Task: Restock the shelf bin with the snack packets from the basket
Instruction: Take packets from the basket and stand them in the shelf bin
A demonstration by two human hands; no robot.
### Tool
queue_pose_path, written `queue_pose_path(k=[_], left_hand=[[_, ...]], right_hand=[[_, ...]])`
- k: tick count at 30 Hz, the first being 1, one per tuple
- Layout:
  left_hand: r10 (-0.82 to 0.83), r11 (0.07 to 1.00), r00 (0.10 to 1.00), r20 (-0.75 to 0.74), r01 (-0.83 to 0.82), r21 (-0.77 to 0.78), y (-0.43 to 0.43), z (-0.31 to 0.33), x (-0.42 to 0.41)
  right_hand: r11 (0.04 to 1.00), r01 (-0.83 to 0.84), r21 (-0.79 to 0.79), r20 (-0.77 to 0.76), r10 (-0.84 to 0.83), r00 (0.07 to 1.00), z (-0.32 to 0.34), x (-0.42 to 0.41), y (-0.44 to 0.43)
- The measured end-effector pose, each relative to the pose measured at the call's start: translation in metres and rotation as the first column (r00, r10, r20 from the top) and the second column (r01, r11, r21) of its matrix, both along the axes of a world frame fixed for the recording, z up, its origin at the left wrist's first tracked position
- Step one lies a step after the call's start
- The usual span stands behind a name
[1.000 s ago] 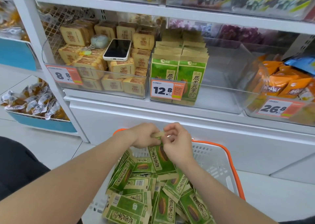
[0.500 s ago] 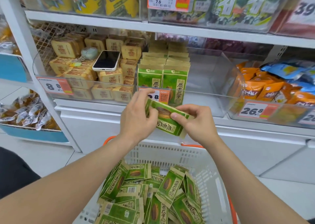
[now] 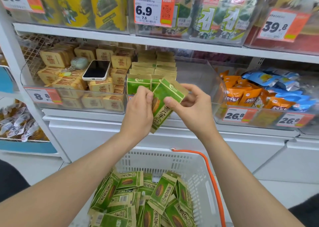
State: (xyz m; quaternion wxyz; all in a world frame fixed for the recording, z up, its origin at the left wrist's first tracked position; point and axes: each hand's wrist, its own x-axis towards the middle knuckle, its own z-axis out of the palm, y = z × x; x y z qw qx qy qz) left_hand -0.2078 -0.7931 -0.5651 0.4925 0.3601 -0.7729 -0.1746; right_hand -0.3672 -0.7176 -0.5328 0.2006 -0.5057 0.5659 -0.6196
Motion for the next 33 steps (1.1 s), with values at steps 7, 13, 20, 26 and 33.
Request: queue_pose_path(k=[7, 13, 20, 26, 33], left_hand=[[0.096, 0.981, 0.995, 0.0, -0.094, -0.172, -0.009, 0.017, -0.007], [0.261, 0.95, 0.939, 0.223, -0.208, -0.234, -0.021, 0.02, -0.003], [0.228, 0.962, 0.914, 0.334, -0.159, -0.222, -0.033, 0.016, 0.003], [0.242, 0.956, 0.918, 0.315, -0.17, -0.241, -0.034, 0.022, 0.002], [0.257, 0.953, 0.905, 0.34, -0.177, -0.247, -0.037, 0.02, -0.001]], right_hand=[[0.976, 0.107, -0.192, -0.073, -0.123, 0.99, 0.014, 0.007, -0.013], [0.917, 0.165, -0.364, -0.241, -0.264, 0.934, 0.029, -0.004, -0.023], [0.951, 0.206, -0.228, -0.372, -0.281, 0.885, 0.002, -0.012, -0.045], [0.962, 0.273, -0.026, -0.508, -0.248, 0.825, 0.017, -0.024, -0.06], [0.932, 0.331, 0.147, -0.72, -0.128, 0.681, 0.025, -0.025, -0.073]])
